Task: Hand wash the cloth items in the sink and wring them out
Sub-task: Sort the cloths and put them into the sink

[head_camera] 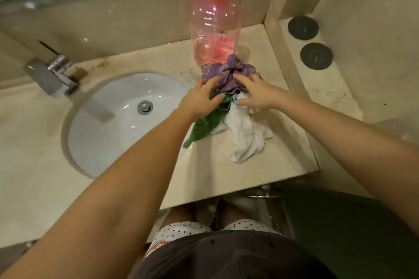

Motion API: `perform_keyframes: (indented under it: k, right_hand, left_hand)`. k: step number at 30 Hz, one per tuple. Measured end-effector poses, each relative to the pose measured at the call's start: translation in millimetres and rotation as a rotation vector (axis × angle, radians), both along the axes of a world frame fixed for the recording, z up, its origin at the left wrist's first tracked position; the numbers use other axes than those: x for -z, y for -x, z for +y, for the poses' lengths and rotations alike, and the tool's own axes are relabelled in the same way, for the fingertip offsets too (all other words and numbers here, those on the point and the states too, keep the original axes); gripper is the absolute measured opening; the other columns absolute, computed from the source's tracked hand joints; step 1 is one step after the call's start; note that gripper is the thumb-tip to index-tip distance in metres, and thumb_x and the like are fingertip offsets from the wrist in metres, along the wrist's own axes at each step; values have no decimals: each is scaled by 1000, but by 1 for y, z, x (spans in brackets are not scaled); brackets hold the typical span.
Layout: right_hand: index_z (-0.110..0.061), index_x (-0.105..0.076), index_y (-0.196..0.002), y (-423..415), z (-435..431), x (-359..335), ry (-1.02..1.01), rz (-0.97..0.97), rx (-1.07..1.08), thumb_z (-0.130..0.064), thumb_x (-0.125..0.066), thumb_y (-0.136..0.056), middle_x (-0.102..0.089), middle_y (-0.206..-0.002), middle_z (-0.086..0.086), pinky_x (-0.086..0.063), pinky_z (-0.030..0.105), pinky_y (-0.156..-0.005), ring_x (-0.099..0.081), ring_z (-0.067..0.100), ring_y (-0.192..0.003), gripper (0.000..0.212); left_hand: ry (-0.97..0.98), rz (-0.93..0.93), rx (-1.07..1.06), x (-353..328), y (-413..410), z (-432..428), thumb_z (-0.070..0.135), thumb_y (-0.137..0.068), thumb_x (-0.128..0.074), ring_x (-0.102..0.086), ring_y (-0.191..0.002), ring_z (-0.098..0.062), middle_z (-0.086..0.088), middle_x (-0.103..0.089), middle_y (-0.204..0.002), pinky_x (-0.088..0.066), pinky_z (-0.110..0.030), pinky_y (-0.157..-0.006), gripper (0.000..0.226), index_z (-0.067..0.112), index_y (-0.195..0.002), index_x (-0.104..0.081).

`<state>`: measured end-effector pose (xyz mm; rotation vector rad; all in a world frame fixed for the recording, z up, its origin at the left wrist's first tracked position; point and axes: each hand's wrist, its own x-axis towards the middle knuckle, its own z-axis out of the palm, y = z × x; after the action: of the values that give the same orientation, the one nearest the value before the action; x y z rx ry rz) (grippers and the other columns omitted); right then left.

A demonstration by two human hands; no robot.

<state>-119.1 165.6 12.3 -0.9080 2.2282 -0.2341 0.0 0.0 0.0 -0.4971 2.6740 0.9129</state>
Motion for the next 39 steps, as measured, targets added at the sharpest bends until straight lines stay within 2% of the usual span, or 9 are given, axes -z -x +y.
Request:
perform_keyframes:
  k: [4, 9, 11, 14, 18, 25, 30, 37, 39]
  right_hand:
    - [-29, -5, -155, -8, -3, 25, 87, -77, 142, -34, -70, -86, -20, -147, 15, -37, 34, -101, -43, 33, -126, 94]
    - [-19, -39, -141, -6, -4, 46, 151, -125, 253, -14, -77, -77, -28, -134, 18, -39, 32, -100, -41, 32, -119, 74]
    - [-15, -50, -130, -5, -2, 54, 203, -135, 295, -8, -76, -75, -38, -130, 18, -36, 17, -82, -37, 24, -112, 61]
    - [-18, -59, -112, -8, 2, 60, 298, -171, 388, -3, -77, -73, -54, -123, 16, -35, 17, -73, -46, 23, -111, 46]
    - [-19, -60, -112, -21, -4, 48, 386, -269, 522, -1, -74, -77, -58, -99, -3, -47, 17, -57, -56, 17, -93, 41]
    - [-16, -61, -112, -58, -82, -12, 544, -263, 451, -6, -74, -81, -61, -101, -3, -40, 6, -60, -56, -5, -74, 35]
    - [-10, -63, -111, -107, -165, -39, 633, -277, 354, -4, -72, -81, -60, -99, -3, -42, 12, -73, -55, 8, -90, 32]
    - [-5, -62, -105, -169, -251, -53, 716, -234, 274, 4, -70, -80, -53, -91, -3, -36, 7, -70, -49, 5, -81, 28]
    - [1, -63, -104, -178, -255, -43, 648, -216, 227, 5, -70, -80, -55, -89, -1, -37, 7, -67, -50, 7, -79, 26]
  left_hand:
    - [-177, -30, -99, 23, -4, 18, 46, -95, -54, -36, -138, -29, -7, -16, -157, -30, -37, -115, 65, 40, -152, -22]
    - [-214, -39, -217, 41, -1, 18, 32, -83, -73, -40, -125, -36, -13, -25, -139, -30, -44, -114, 62, 31, -138, -44]
    - [-296, -44, -262, 39, 2, 15, 24, -82, -75, -41, -118, -27, -11, -29, -128, -33, -30, -110, 53, 23, -128, -49]
    - [-398, -60, -239, 33, 1, 5, 16, -83, -74, -35, -110, -18, -8, -35, -113, -30, -13, -94, 43, 15, -120, -53]
    - [-453, 52, -235, 22, -10, -17, 38, -63, -78, -53, -109, -31, -13, -58, -107, -47, -40, -99, 35, 45, -92, -61]
    - [-547, 202, -329, -34, -55, -99, 14, -84, -74, -62, -91, -10, 1, -57, -103, -52, -18, -85, 23, 20, -105, -67]
    - [-572, 282, -420, -57, -117, -167, 9, -87, -70, -65, -81, 2, 7, -66, -97, -54, -19, -78, 20, 20, -103, -66]
    - [-496, 387, -516, -55, -185, -236, 12, -85, -71, -57, -108, -17, 5, -59, -109, -49, -32, -94, 22, 31, -97, -66]
    - [-448, 303, -469, -47, -195, -244, 11, -86, -70, -53, -105, -16, 0, -55, -111, -47, -23, -93, 22, 21, -106, -67]
